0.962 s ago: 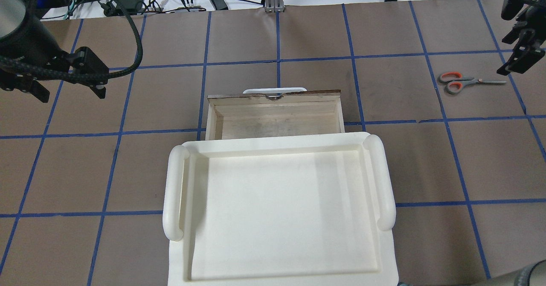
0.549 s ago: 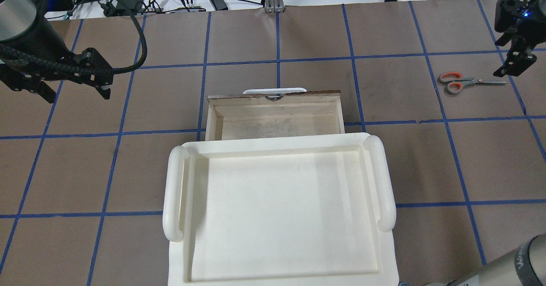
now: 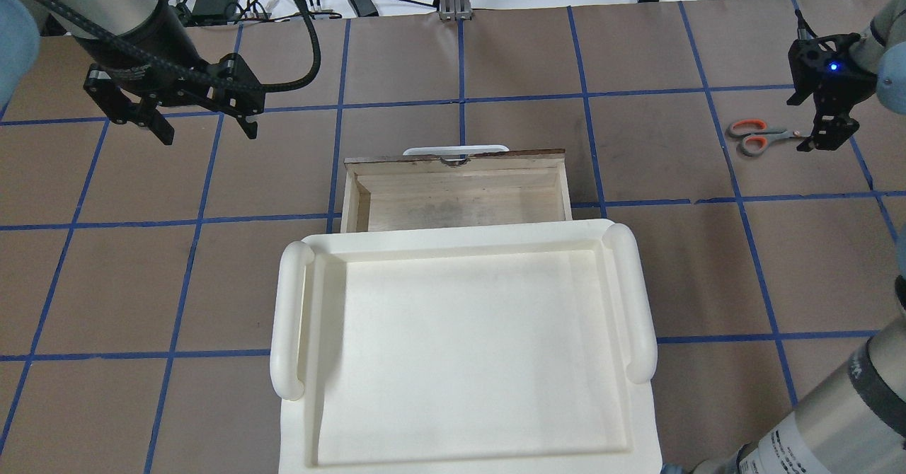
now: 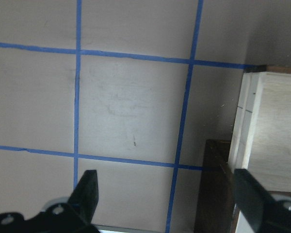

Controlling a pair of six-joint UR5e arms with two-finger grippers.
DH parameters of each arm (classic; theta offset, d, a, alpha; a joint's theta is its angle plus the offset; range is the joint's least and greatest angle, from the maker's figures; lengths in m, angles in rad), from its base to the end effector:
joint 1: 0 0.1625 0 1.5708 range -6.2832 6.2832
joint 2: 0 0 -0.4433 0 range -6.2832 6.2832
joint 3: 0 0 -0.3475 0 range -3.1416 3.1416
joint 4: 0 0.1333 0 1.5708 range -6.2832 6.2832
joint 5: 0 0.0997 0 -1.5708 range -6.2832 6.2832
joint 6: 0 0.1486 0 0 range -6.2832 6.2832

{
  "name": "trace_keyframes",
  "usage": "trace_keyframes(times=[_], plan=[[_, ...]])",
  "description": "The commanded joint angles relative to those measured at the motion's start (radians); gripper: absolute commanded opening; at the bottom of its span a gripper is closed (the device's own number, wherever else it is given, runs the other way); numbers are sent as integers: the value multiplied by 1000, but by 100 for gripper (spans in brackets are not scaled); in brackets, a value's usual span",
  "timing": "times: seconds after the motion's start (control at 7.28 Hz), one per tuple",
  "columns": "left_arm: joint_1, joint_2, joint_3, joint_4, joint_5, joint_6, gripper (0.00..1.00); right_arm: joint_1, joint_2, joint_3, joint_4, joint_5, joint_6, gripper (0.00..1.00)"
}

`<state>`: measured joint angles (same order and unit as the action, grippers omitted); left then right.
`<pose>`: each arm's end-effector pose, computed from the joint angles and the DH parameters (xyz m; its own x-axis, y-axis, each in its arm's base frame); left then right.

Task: Put scissors in drawer and close it
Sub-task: 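Lower the right gripper over the scissors handles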

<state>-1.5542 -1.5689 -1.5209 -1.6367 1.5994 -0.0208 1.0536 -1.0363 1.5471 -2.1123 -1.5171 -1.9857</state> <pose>-0.1217 -0.4459 0.4739 -0.9989 -0.0370 -0.0289 -0.0374 0.9992 0.0135 -0.1903 -0.6202 0.2288 -0.1021 -0.9935 0.0497 -0.9943 0.1003 -0.0367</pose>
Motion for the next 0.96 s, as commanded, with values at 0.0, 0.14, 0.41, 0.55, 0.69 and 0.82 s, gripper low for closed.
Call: trace_keyframes(times=[0.0, 0.14, 0.41, 0.55, 0.69, 0.82], plan=[[-6, -11, 1, 6, -32, 42, 100, -17, 65, -7, -93, 2, -34, 100], [-1, -10, -10, 11, -33, 44, 100, -17, 73, -13, -94, 2, -35, 100], [-3, 22, -16, 0, -27, 44, 100, -17, 107, -42, -94, 0, -39, 91], [-4, 33, -16, -27, -29, 45, 100, -17, 128, -62, -94, 2, -38, 91], [-1, 35, -16, -28, -35, 48, 100, -17, 133, -64, -94, 2, -38, 91], [0, 32, -16, -22, -32, 65, 100, -17, 133, -65, -94, 12, -38, 91]])
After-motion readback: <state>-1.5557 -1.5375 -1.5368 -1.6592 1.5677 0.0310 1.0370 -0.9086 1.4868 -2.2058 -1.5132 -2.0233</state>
